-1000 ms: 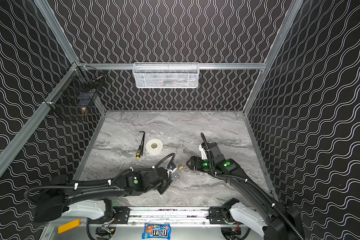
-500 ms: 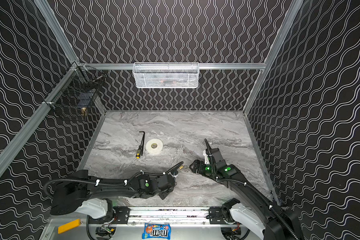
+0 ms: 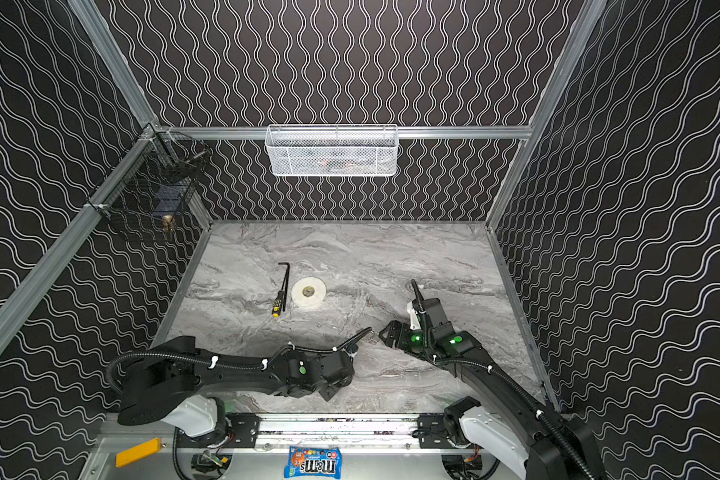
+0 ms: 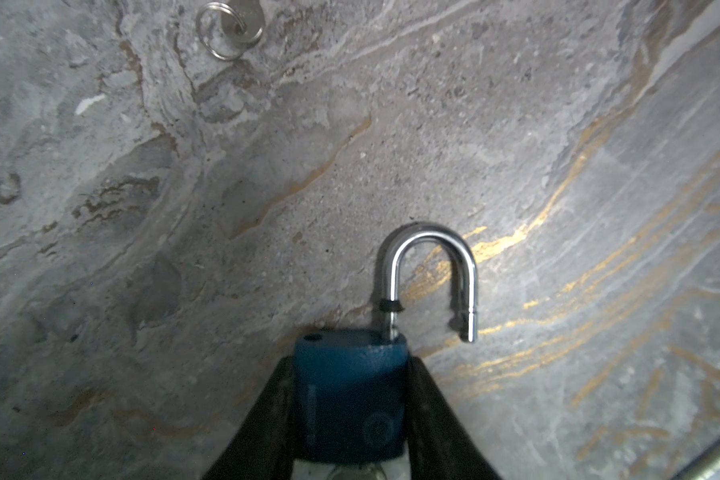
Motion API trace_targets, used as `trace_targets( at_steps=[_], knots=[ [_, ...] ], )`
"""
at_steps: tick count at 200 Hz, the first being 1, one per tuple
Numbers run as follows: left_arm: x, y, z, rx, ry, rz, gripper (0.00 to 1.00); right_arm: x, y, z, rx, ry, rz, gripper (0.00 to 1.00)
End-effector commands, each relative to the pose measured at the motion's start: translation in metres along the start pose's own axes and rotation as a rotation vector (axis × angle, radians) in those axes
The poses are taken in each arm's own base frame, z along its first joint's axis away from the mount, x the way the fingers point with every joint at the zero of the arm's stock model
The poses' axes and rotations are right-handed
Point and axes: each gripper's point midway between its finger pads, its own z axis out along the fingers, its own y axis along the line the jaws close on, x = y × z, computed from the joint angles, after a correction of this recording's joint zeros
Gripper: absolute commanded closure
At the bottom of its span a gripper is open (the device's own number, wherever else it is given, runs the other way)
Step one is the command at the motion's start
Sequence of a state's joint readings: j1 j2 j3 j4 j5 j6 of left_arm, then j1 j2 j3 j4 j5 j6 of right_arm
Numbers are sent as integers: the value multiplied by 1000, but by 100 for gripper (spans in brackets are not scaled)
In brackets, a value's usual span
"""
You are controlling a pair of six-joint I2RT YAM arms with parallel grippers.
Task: Unlock with the key
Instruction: 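Lower the opened blue padlock toward the table with the left gripper, then open the left gripper to release the blue padlock onto the table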
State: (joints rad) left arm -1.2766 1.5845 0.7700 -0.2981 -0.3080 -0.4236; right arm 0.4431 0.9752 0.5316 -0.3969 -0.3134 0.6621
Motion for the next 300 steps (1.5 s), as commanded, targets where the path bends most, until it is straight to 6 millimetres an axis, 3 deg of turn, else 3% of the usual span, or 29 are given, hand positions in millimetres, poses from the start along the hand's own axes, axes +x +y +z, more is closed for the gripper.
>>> trace_targets(
  at_steps=[1,45,82,132,148,167,183,206,223,248,270,300],
  knots=[
    [4,-1,4,-2,19,-10,60,-3,5,1,-26,-5,-4,12],
    [5,-2,10,-4,29,-1,52,-2,6,1,-32,-6,-7,12],
    [5,-1,13,-16,29,-2,38,0,5,1,-32,-4,-5,12],
    [4,-3,16,-19,27,1,36,0,6,0,-41,-5,-3,12],
    [2,-3,13,-11,24,-2,30,-1,6,0,-41,-9,-4,12],
    [-10,-2,4,-7,-6,-14,24,-5,9,-1,-42,-20,-17,12],
    [-25,8,-6,-27,-36,-44,15,-22,8,-9,-19,-72,-15,12],
    [-51,24,-24,-29,-112,-103,12,-39,13,-18,3,-120,-37,11],
    [-71,35,-44,-9,-196,-153,4,-53,15,-26,28,-170,-44,11],
    [-92,70,-76,-40,-307,-275,1,-80,13,-43,84,-263,-48,6],
    [-95,129,-108,-170,-388,-429,1,-118,-2,-70,209,-410,-46,1],
    [-55,237,-149,-560,-424,-666,1,-167,-51,-103,392,-666,-4,1]
  ],
)
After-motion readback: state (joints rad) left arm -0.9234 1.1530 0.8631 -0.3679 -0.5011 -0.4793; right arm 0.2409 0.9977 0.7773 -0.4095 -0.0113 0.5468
